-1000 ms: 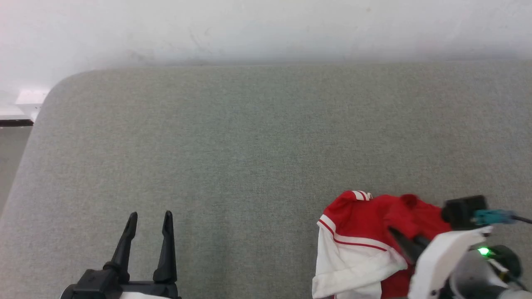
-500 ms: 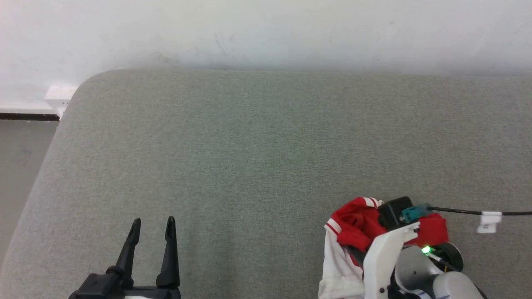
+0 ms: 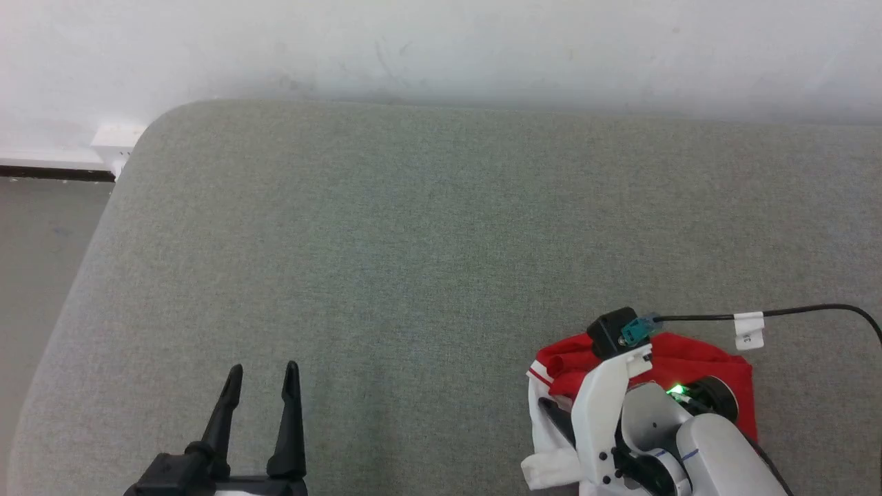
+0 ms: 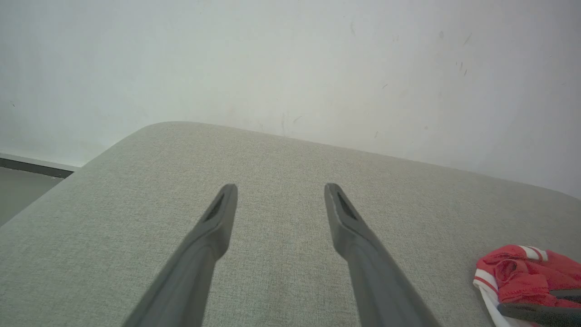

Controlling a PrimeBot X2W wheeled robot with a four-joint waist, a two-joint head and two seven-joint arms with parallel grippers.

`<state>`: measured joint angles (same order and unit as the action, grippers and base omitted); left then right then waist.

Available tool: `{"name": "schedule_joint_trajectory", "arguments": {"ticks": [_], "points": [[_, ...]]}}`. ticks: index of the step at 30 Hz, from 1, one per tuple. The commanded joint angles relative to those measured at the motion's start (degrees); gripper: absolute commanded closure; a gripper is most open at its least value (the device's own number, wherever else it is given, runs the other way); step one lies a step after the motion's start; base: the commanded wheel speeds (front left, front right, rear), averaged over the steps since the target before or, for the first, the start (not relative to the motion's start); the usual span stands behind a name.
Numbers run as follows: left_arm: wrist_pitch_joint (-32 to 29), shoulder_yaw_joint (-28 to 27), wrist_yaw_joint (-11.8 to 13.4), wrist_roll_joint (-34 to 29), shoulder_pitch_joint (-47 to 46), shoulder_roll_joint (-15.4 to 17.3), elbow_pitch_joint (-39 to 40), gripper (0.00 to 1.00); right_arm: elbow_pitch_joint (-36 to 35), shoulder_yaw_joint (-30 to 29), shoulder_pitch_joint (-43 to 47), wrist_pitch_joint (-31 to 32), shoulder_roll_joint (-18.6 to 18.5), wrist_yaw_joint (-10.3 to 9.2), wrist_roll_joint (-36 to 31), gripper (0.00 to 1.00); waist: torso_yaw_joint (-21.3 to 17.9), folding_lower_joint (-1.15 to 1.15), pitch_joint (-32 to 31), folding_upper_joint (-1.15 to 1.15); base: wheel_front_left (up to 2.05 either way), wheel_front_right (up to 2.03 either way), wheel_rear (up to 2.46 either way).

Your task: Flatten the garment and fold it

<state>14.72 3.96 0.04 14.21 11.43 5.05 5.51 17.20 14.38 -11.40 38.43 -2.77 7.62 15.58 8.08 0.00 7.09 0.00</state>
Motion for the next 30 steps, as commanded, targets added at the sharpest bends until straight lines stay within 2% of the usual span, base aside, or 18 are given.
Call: {"name": "schedule_joint_trajectory", "arguments": {"ticks": [1,8,14,19,23,26,30], "points": [[0.28,-0.18,-0.36,0.41,-0.56,-0.22,-0.13,0.0,0.38,0.71,-0.27,1.2,-0.12,-0.13,0.59,0.0,-0.14,0.0,0.03,0.0,0.0,0.0,0.0],[0.28,-0.78,-0.3,0.75,-0.02,-0.24,0.01,0.0,-11.5,-1.49,2.28,4.24,-1.3,-0.13,2.59,0.0,-1.76,0.0,0.13,0.0,0.0,0.0,0.0],[0.28,-1.15,-0.28,0.73,0.12,-0.17,0.52,0.0,-24.55,-10.3,8.47,4.34,-1.87,-0.13,1.78,0.0,-3.72,0.0,0.52,0.0,0.0,0.0,0.0],[0.28,-1.3,-0.44,0.67,-0.02,0.03,0.79,0.0,-32.54,-19.19,13.9,3.38,-0.87,-0.13,1.13,0.0,-4.86,0.0,1.19,0.0,0.0,0.0,0.0],[0.28,-1.01,-0.7,0.57,-0.32,0.12,0.71,0.0,-34.59,-25.71,17.89,2.43,-0.28,-0.13,0.5,0.0,-5.16,0.0,1.86,0.0,0.0,0.0,0.0],[0.28,-0.85,-0.79,0.43,-0.49,0.24,0.62,0.0,-33.88,-27.51,19.13,1.67,-0.17,-0.13,0.77,0.0,-5.2,0.0,2.12,0.0,0.0,0.0,0.0],[0.27,-0.61,-0.81,-0.06,-0.8,0.76,0.57,0.0,-29.32,-28.4,19.46,-0.88,-0.13,-0.13,2.24,0.0,-4.79,0.0,2.26,0.0,0.0,0.0,0.0]]}}
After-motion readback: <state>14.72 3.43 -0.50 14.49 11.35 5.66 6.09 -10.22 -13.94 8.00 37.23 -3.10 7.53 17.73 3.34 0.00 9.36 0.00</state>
